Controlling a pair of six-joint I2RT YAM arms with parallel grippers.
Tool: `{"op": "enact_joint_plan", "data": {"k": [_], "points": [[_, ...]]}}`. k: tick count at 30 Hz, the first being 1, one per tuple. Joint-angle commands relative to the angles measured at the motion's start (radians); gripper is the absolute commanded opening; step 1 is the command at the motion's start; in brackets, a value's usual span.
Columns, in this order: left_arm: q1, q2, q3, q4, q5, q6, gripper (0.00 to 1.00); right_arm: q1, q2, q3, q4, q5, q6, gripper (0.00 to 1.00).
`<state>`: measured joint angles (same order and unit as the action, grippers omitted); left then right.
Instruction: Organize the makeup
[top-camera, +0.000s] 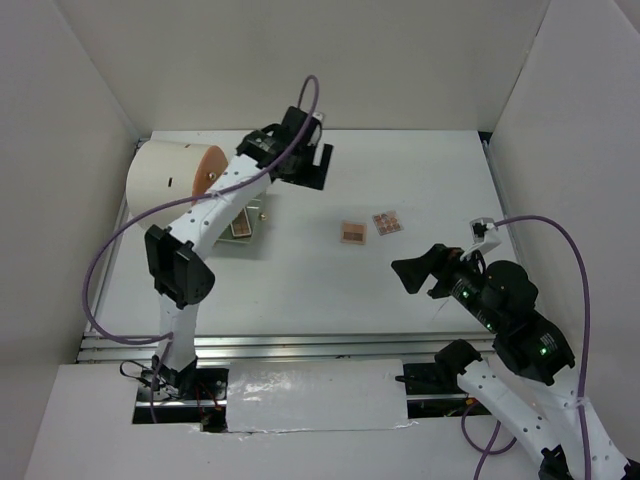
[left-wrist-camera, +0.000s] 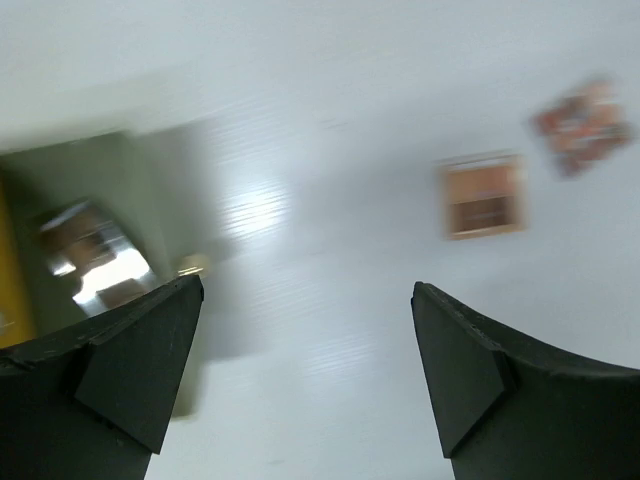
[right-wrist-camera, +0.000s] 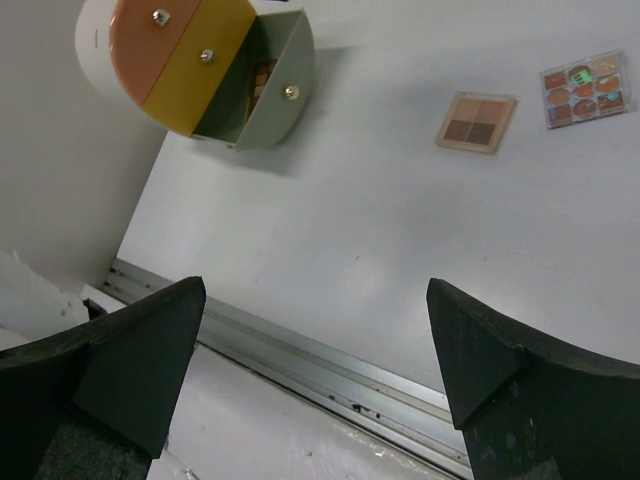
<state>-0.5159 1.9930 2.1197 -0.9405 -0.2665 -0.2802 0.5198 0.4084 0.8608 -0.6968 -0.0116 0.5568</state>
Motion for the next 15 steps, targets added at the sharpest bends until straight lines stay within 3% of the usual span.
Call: {"op": "enact_joint_plan", "data": {"k": [1, 5, 9, 15], "points": [[-0.119, 0.073, 0.1, 0.06, 0.093, -0.137, 0.99, -0.004, -0.014, 0.047, 0.02, 0.094, 0.026, 1.0], [-0.183, 0.18, 0.082, 0.103, 0.085, -0.217, 0.99, 0.0, -0.058, 0.09, -0.046, 0.14, 0.019, 1.0], [-0.219, 0.213, 0.005, 0.221, 0.176, -0.232, 0.99, -0.001, -0.068, 0.11, -0.082, 0.145, -0.003, 1.0], [-0.257, 0.257, -0.036, 0.334, 0.211, -0.283, 0.99, -0.001, -0.069, 0.096, -0.075, 0.085, -0.017, 1.0]]}}
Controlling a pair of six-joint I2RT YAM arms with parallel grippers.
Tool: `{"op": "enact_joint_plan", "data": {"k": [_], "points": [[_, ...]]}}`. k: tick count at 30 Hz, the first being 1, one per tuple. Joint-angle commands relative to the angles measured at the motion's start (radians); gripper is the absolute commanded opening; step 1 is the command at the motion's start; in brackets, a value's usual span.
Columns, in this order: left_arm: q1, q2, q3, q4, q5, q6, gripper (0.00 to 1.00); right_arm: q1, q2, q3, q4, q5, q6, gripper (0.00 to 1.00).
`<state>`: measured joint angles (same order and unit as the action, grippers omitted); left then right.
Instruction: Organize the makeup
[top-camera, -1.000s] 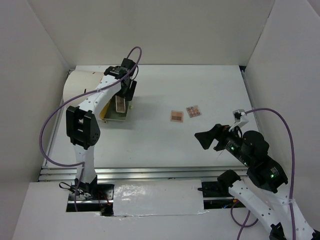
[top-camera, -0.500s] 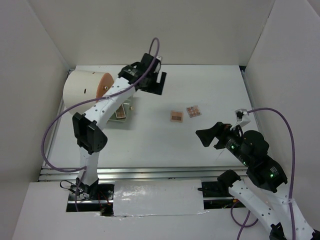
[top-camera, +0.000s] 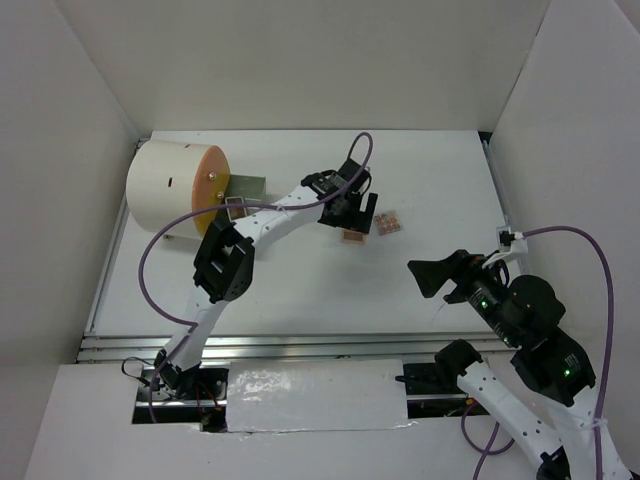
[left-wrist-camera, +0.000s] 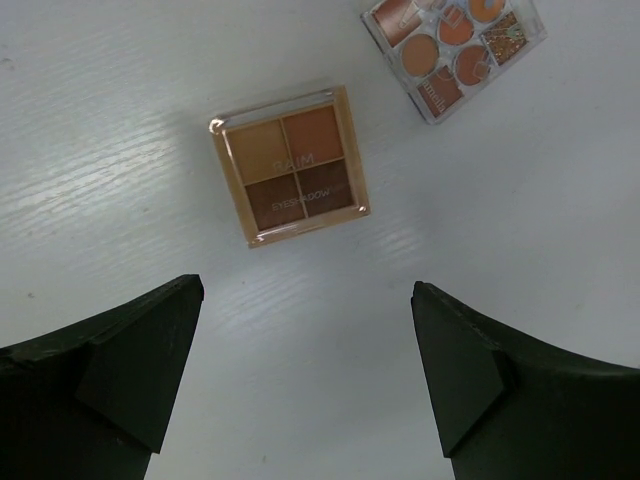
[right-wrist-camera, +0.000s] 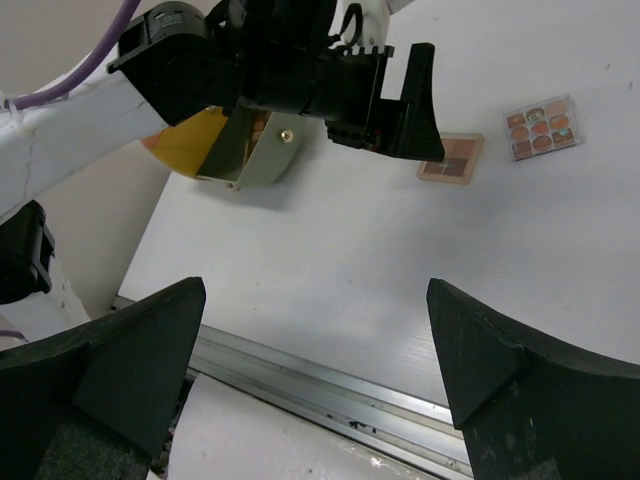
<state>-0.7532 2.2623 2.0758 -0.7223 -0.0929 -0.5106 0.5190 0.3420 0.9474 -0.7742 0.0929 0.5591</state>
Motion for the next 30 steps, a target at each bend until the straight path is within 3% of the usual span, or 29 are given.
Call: {"op": "enact_joint_plan", "data": {"k": [1, 12, 19, 30], "points": [[-0.024, -0.001, 0.001, 0.135, 0.027, -0.06, 0.99, -0.002, -0.005, 0.002, 0.007, -0.022, -0.018, 1.0], [-0.035, 0.137, 0.009, 0.164, -0.136, -0.137, 0.99, -0.002, -0.029, -0.024, 0.013, -0.047, -0.027, 1.0], [-0.057, 0.129, -0.023, 0.184, -0.274, -0.155, 0.99, -0.001, -0.047, -0.039, 0.01, -0.041, -0.042, 1.0], [-0.058, 0.239, 0.081, 0.132, -0.217, -0.146, 0.99, -0.001, -0.064, -0.061, 0.012, -0.032, -0.051, 1.0]]}}
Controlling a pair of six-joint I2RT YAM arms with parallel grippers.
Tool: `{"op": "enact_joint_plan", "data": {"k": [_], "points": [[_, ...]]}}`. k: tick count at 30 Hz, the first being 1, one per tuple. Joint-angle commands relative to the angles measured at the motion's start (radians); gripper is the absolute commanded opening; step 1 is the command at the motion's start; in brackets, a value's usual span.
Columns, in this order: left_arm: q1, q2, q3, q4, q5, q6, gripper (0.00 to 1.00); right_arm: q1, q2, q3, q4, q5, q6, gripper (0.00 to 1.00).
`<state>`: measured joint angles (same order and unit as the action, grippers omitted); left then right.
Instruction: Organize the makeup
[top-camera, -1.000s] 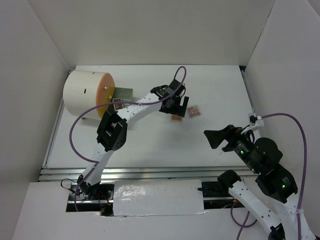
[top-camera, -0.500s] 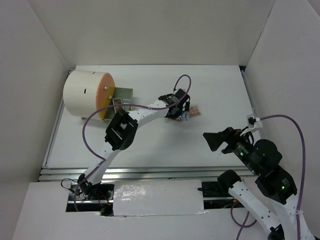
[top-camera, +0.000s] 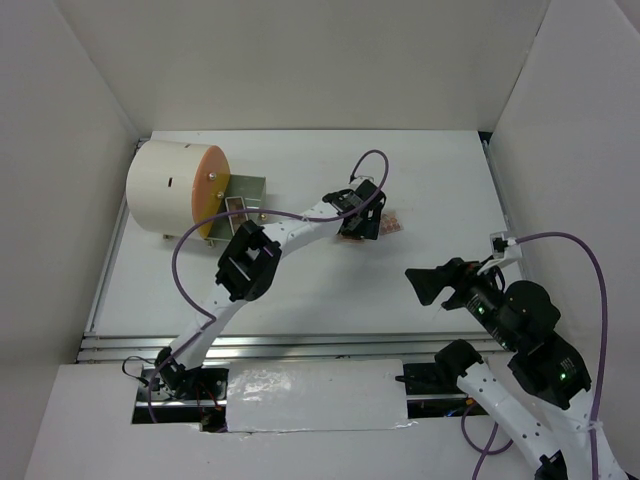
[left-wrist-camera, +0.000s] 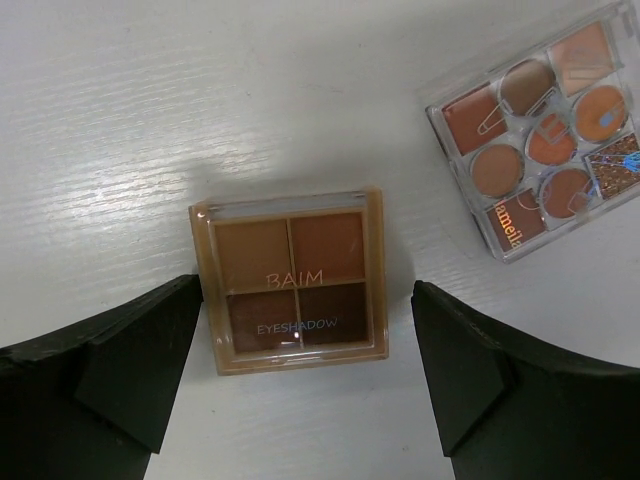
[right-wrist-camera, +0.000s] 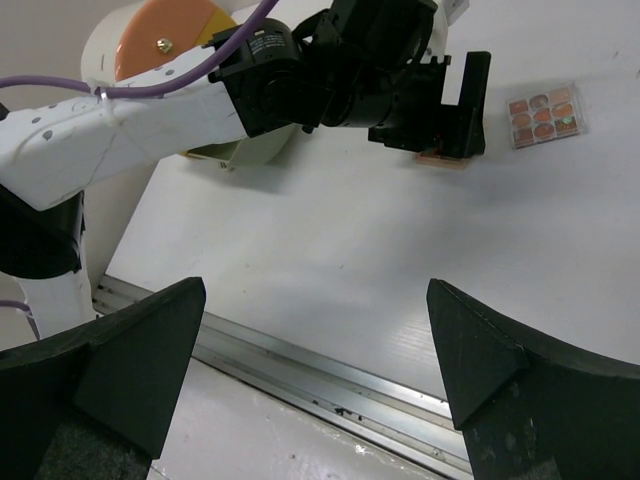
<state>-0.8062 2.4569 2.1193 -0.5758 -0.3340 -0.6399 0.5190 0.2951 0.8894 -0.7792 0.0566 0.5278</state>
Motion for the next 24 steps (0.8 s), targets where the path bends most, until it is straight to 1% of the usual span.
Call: {"op": "enact_joint_plan", "data": {"k": [1, 3, 4, 7, 8, 9, 10, 12, 13, 15, 16, 20, 21, 24], "points": [[-0.004, 0.05, 0.041, -0.015, 0.03, -0.018, 0.99, -0.004, -0.019, -0.003, 0.017, 0.008, -0.022, 1.0], [-0.005, 0.054, 0.044, -0.022, 0.035, -0.024, 0.98, -0.001, -0.022, -0.003, 0.015, 0.011, -0.023, 1.0], [-0.005, 0.053, 0.038, -0.025, 0.035, -0.03, 0.96, -0.001, -0.024, -0.003, 0.015, 0.012, -0.023, 1.0], [-0.005, 0.036, 0.013, -0.041, 0.007, -0.037, 0.74, -0.001, -0.025, -0.003, 0.014, 0.014, -0.025, 1.0], [-0.005, 0.024, 0.004, -0.047, -0.012, -0.034, 0.64, -0.001, -0.027, -0.001, 0.014, 0.014, -0.025, 1.0], [-0.005, 0.017, -0.001, -0.052, -0.022, -0.03, 0.62, -0.001, -0.027, -0.001, 0.014, 0.012, -0.025, 1.0], [-0.005, 0.013, -0.008, -0.059, -0.029, -0.02, 0.55, -0.001, -0.028, -0.001, 0.015, 0.012, -0.023, 1.0], [-0.005, -0.009, -0.025, -0.068, -0.045, 0.008, 0.47, -0.001, -0.031, -0.001, 0.018, 0.012, -0.022, 1.0], [-0.005, -0.019, -0.036, -0.061, -0.042, 0.025, 0.42, -0.001, -0.033, -0.001, 0.018, 0.012, -0.022, 1.0], [-0.005, -0.074, -0.085, -0.038, -0.06, 0.061, 0.37, -0.001, -0.036, -0.001, 0.018, 0.014, -0.02, 1.0], [-0.004, -0.096, -0.1, -0.032, -0.069, 0.077, 0.33, 0.001, -0.037, -0.001, 0.017, 0.014, -0.02, 1.0], [0.001, -0.252, -0.186, 0.017, -0.1, 0.178, 0.33, -0.002, -0.037, -0.007, 0.021, 0.012, -0.017, 1.0], [0.004, -0.292, -0.191, 0.019, -0.111, 0.192, 0.35, -0.002, -0.037, -0.009, 0.023, 0.012, -0.015, 1.0], [0.016, -0.349, -0.193, -0.008, -0.146, 0.229, 0.34, -0.002, -0.037, -0.013, 0.029, 0.006, -0.014, 1.0]]}}
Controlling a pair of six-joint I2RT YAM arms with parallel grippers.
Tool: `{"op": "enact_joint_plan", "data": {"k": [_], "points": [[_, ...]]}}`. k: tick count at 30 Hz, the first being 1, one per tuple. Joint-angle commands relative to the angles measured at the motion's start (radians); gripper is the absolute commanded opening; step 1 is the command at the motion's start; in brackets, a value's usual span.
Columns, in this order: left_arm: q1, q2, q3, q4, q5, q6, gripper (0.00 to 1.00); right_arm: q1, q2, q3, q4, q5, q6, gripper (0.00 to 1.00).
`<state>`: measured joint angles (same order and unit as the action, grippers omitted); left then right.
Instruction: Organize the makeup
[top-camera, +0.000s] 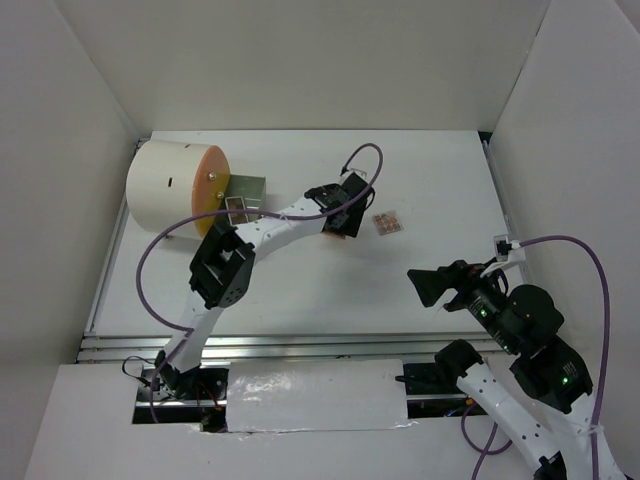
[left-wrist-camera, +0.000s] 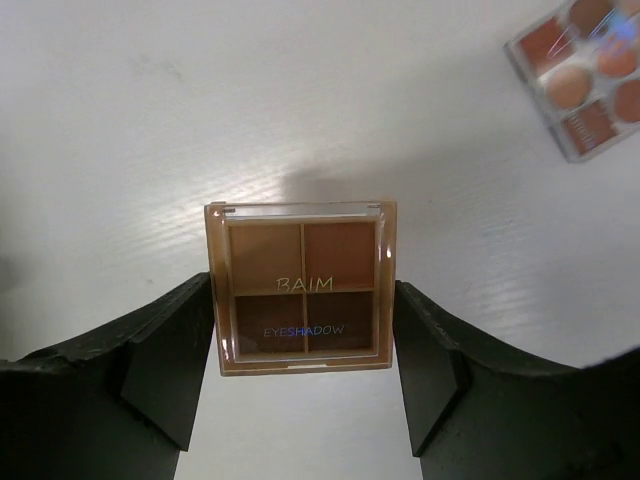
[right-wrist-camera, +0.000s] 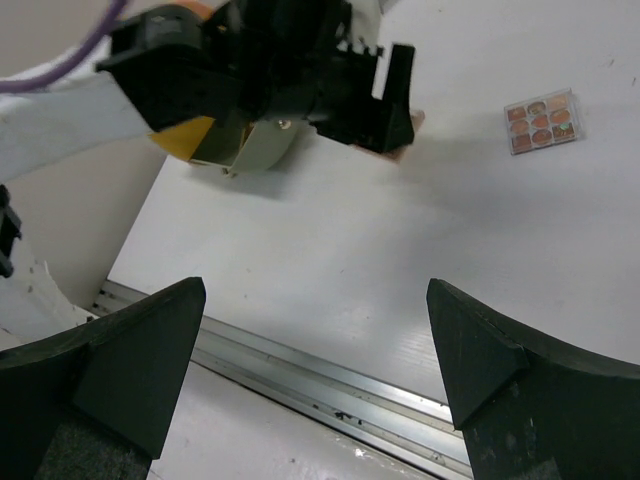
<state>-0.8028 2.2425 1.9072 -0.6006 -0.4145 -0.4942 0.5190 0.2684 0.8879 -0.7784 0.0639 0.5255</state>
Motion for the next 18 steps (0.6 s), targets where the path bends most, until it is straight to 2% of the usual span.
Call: {"op": "enact_joint_plan", "data": {"k": [1, 8, 12, 15, 18], "points": [[0.017, -0.148, 0.016, 0.009, -0.079, 0.088, 0.34, -0.002, -0.009, -0.009, 0.028, 0.001, -0.01, 1.0], [0.123, -0.293, -0.057, -0.044, -0.131, 0.141, 0.34, -0.002, -0.009, -0.003, 0.027, 0.002, -0.015, 1.0], [0.232, -0.377, -0.109, -0.068, -0.19, 0.177, 0.36, -0.001, -0.008, -0.001, 0.03, -0.006, -0.015, 1.0], [0.293, -0.386, -0.128, -0.09, -0.268, 0.21, 0.36, 0.0, -0.008, -0.004, 0.041, -0.013, -0.013, 1.0], [0.341, -0.37, -0.09, -0.122, -0.288, 0.247, 0.37, -0.004, 0.005, -0.007, 0.053, -0.027, -0.012, 1.0]]}}
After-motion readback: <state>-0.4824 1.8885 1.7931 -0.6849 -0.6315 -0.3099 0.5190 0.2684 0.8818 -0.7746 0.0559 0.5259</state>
